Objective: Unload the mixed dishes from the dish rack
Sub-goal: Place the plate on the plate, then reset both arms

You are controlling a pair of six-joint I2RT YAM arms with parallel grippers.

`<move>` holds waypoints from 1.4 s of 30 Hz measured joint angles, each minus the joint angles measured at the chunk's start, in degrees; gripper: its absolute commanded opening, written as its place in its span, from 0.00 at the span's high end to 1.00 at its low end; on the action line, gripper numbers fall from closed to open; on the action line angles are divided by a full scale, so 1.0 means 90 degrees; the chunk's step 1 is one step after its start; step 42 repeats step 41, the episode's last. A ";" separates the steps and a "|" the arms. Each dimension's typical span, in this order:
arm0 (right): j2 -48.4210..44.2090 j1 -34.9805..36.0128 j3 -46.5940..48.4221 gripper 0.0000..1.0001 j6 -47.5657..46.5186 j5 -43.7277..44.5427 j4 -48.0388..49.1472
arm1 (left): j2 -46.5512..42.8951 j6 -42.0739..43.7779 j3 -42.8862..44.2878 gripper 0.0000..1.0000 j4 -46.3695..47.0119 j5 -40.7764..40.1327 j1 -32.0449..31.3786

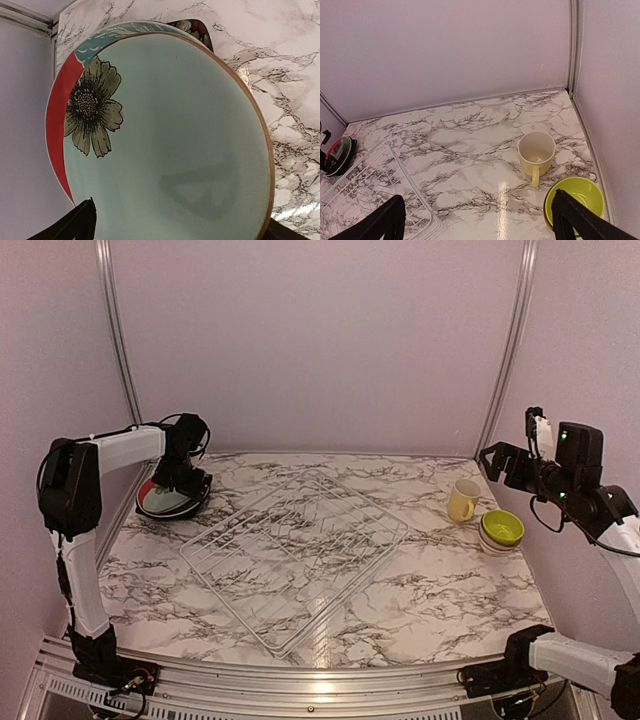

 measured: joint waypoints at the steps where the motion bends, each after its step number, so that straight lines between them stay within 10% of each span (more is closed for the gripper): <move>1: 0.0010 0.0000 0.0000 0.01 0.0000 -0.0005 0.0000 | -0.0073 -0.0058 -0.0058 0.01 0.0007 0.0289 0.0119; 16: 0.0182 0.0000 0.0182 0.02 0.0000 -0.0024 -0.0015 | -0.1462 -0.1005 -0.1064 0.01 0.0675 0.4515 0.1360; 24: 0.0357 0.0000 0.0806 0.01 -0.0100 -0.0032 -0.0170 | -0.3915 -0.1676 -0.1909 0.01 0.2103 0.6088 0.1353; 42: -0.1260 0.0002 0.1586 0.01 -0.0748 -0.1098 0.0838 | -0.8502 -0.2574 -0.3123 0.01 0.5061 0.4925 0.1353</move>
